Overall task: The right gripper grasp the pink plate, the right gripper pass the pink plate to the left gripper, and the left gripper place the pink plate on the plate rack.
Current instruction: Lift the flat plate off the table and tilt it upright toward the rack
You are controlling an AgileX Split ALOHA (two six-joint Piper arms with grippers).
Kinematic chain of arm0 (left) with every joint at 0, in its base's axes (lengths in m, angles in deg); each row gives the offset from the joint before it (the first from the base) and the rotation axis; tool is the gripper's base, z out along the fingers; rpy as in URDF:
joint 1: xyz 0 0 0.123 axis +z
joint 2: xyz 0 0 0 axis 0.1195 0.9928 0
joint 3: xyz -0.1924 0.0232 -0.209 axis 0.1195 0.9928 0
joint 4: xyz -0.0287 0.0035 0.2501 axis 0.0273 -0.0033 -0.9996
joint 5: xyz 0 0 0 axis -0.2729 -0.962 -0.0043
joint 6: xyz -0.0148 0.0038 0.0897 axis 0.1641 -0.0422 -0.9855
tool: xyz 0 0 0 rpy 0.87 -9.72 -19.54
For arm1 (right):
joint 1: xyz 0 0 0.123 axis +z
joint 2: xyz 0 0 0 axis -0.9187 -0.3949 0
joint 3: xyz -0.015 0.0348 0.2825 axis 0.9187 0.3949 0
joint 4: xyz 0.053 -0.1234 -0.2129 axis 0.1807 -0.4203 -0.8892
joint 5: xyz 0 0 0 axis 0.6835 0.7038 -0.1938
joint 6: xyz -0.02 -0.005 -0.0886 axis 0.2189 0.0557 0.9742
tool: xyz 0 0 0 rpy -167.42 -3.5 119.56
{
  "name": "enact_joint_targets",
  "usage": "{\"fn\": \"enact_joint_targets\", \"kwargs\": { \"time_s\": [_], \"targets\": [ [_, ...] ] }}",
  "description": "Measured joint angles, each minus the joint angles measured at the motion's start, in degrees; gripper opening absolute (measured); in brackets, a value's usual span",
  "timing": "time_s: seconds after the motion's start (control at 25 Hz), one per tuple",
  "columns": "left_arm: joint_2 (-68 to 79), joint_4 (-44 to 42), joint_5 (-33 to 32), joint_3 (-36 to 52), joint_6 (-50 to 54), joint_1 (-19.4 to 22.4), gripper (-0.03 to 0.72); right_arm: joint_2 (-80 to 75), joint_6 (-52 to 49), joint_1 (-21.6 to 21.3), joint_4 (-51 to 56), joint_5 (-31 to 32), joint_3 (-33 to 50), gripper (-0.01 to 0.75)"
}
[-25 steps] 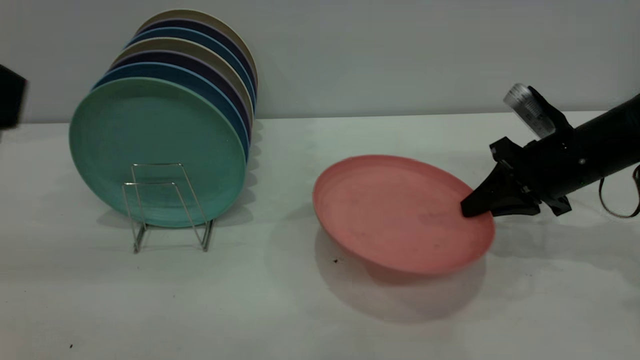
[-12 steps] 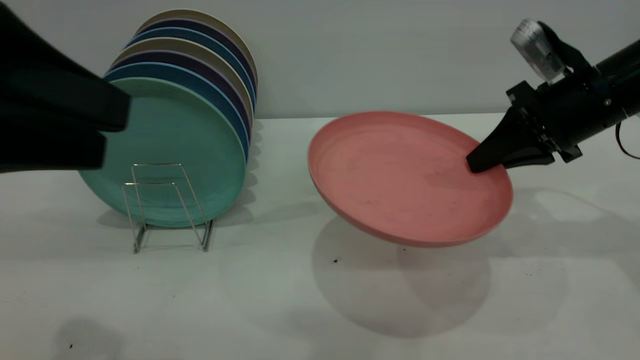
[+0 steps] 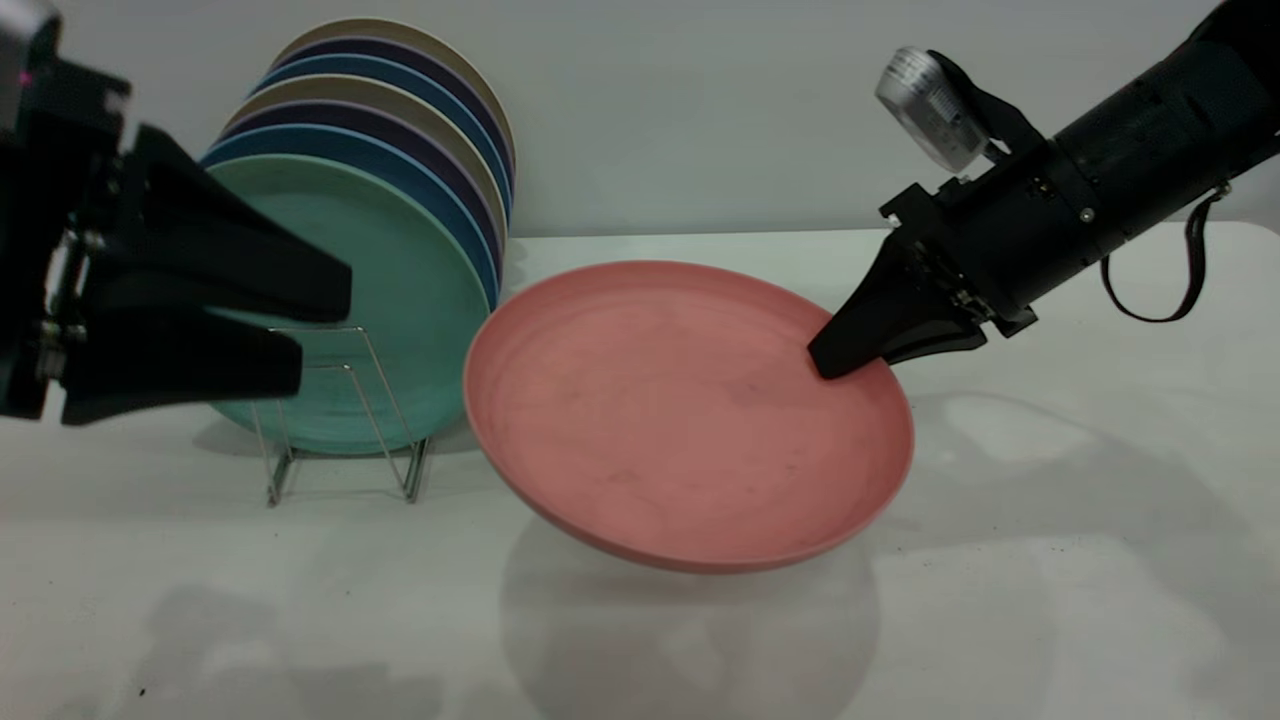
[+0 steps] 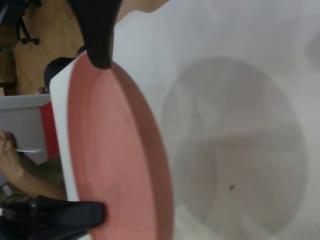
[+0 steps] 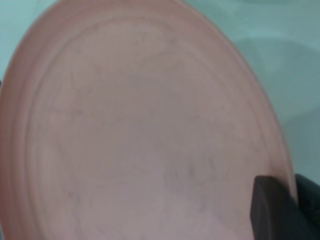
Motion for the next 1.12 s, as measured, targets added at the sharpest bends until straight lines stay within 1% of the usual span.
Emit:
{"fn": "enact_joint_targets", "kwargs": {
  "time_s": [0.24, 0.68, 1.0, 1.12],
  "targets": [
    [2.18, 1.34, 1.87, -0.01, -1.52, 0.0, 0.51, 0.0, -0.94, 1.7, 0.81, 0.49, 0.0, 0.019],
    [2.26, 2.17, 3.3, -0.01, -2.14, 0.0, 0.509, 0.0, -0.88, 8.08, 4.62, 2.35, 0.0, 0.019],
    [2.26, 2.09, 4.68, -0.01, -2.14, 0.0, 0.507, 0.0, -0.19, 10.31, 7.53, 5.07, 0.0, 0.019],
    [2.26, 2.09, 4.94, -0.01, -2.26, 0.0, 0.486, 0.0, 0.21, 10.89, 9.67, 6.2, 0.0, 0.019]
  ]
}}
